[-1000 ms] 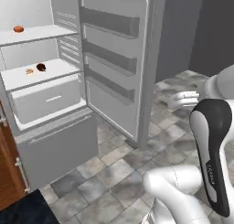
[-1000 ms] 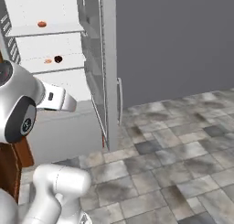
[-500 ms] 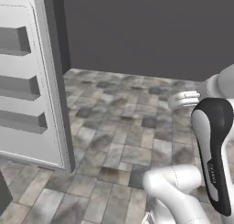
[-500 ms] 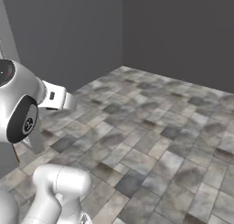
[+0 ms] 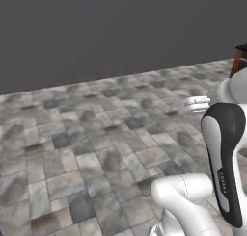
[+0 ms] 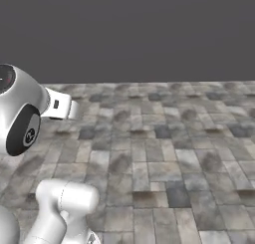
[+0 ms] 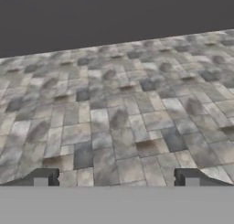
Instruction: Transport the steak and onion to the fridge. Place the steak on the rack containing meat and place the onion on the rack containing the vegetable, ensuring meats and vegetables are on different racks.
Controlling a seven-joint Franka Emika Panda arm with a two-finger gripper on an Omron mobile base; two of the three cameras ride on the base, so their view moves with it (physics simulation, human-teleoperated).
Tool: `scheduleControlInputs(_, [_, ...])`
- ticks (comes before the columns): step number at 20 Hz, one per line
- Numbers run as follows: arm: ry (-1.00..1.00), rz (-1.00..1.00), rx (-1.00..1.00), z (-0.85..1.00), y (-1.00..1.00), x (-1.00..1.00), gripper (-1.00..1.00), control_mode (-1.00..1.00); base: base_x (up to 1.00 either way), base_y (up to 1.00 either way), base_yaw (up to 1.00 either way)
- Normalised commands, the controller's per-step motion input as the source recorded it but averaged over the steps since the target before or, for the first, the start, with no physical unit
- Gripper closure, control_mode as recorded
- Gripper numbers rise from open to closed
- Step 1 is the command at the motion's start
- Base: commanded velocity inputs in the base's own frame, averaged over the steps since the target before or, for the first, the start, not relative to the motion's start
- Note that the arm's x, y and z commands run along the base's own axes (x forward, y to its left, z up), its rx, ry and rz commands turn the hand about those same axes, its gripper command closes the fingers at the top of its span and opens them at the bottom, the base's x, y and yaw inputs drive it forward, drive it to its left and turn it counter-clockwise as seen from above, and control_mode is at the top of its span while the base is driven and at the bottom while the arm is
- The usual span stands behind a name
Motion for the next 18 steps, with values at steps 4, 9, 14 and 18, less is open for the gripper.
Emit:
scheduleControlInputs(4, [0.0,0.0,0.0,0.0,0.0,0.0,-1.0,1.0,0.19,-0.19,-0.86])
scheduleControlInputs(9, [0.0,0.0,0.0,0.0,0.0,0.0,-1.0,1.0,0.87,-0.01,-0.55])
scheduleControlInputs(14, [0.0,0.0,0.0,0.0,0.0,0.0,-1.0,1.0,1.0,0.0,-0.28])
scheduleControlInputs(18, [0.0,0.0,0.0,0.0,0.0,0.0,-1.0,1.0,1.0,0.0,-0.27])
